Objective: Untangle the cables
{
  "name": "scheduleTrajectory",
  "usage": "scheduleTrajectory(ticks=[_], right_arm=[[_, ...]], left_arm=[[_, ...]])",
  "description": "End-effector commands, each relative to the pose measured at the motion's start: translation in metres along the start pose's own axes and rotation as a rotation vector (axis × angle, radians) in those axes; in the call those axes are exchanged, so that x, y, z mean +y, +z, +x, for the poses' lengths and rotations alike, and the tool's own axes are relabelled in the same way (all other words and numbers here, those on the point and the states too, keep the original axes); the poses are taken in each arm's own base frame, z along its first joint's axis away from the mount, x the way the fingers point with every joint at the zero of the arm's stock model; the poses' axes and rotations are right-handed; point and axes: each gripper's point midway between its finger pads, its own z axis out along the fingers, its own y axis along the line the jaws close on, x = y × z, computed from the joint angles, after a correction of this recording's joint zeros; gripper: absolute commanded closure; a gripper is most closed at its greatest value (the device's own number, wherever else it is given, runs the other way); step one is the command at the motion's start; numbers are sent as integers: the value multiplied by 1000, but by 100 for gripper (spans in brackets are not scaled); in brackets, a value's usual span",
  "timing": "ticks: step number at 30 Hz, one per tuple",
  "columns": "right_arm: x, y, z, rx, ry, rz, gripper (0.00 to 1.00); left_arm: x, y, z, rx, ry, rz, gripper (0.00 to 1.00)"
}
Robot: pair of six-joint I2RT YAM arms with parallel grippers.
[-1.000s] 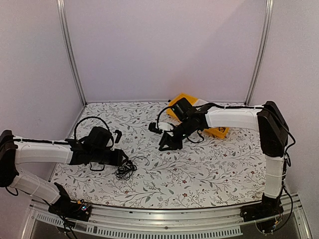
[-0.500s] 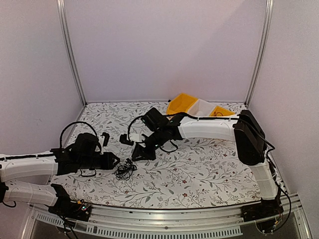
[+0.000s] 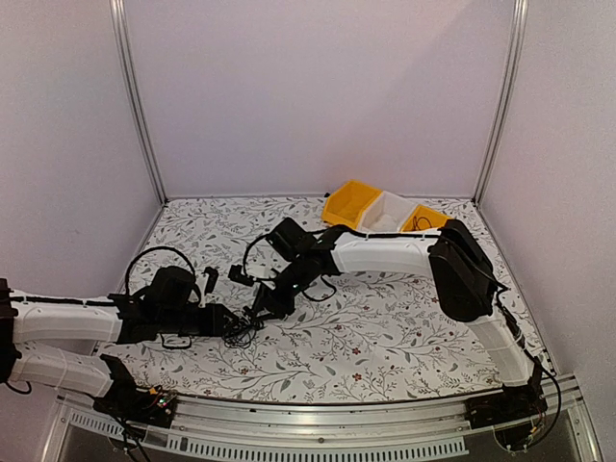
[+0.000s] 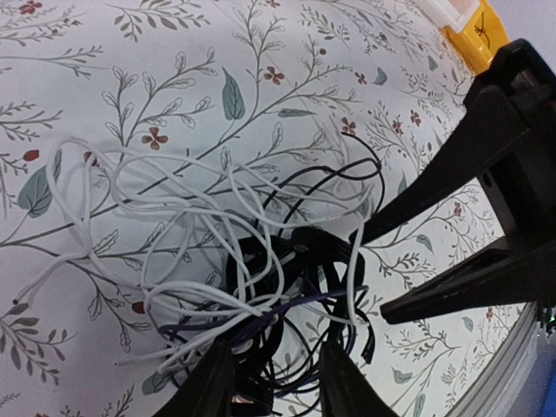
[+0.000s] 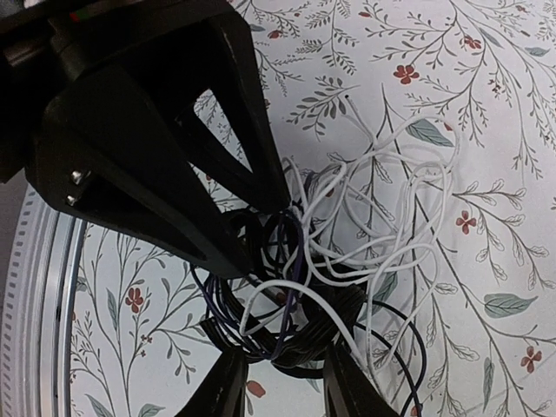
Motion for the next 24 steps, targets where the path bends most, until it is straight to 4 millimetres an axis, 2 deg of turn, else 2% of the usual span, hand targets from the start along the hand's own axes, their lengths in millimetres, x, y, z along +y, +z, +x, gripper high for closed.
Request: scheduleTrajectory(ticks=[1,6,12,18,24], right_arm=[[-2,3,-9,-26,40,-21,66],[-9,7,-11,-29,73,-8,67],[-21,16,-1,-3,122,36,67],[-27,18,4,12,155,64,62],[-25,7,-6,-14,156,51,79]], left_arm=[[-2,5,-2,-20,-6,31,68],[-1,10,0,-9,-6,29,71],[0,12,3,-5,-10,31,73],[1,15,7,5,-9,32,79],[4,20,11,18,-9,33,88]])
